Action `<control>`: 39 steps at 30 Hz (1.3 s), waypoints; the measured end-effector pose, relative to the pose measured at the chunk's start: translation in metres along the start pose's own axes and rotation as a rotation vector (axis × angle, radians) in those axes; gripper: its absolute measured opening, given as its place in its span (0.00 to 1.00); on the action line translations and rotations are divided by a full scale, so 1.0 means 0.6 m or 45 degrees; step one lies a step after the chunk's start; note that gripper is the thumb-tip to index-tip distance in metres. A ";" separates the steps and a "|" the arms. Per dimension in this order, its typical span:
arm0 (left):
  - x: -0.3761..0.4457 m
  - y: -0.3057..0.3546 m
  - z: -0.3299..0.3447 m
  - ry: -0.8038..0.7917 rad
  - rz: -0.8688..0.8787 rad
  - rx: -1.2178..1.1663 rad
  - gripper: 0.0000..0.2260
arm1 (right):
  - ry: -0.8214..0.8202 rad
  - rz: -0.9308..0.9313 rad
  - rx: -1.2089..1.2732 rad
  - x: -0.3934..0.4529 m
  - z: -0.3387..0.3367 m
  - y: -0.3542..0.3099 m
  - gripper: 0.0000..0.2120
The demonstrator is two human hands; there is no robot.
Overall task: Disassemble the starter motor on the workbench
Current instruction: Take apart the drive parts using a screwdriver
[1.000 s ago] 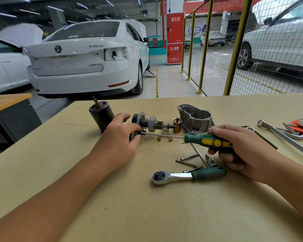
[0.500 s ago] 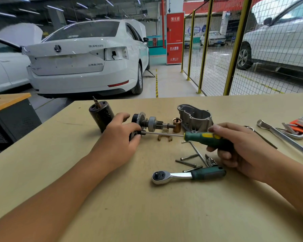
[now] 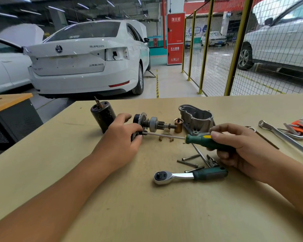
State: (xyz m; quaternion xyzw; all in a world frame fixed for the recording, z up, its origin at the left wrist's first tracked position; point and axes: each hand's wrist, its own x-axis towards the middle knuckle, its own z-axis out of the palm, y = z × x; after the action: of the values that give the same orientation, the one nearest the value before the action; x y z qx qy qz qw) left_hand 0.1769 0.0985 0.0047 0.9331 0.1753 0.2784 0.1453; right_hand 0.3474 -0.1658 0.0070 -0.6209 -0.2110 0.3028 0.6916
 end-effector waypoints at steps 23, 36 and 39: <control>-0.001 0.001 -0.001 -0.004 0.005 0.010 0.10 | 0.035 0.018 0.013 0.004 0.001 -0.001 0.16; -0.001 0.002 -0.002 0.009 0.014 0.008 0.10 | 0.038 -0.009 0.019 0.000 0.006 0.000 0.17; -0.001 0.003 -0.002 0.004 0.014 0.021 0.10 | 0.052 -0.072 0.067 -0.002 0.004 0.003 0.20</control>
State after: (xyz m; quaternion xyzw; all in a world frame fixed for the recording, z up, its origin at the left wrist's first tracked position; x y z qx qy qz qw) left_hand 0.1762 0.0968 0.0057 0.9348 0.1726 0.2792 0.1358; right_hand 0.3447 -0.1645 0.0059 -0.6023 -0.2062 0.2756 0.7202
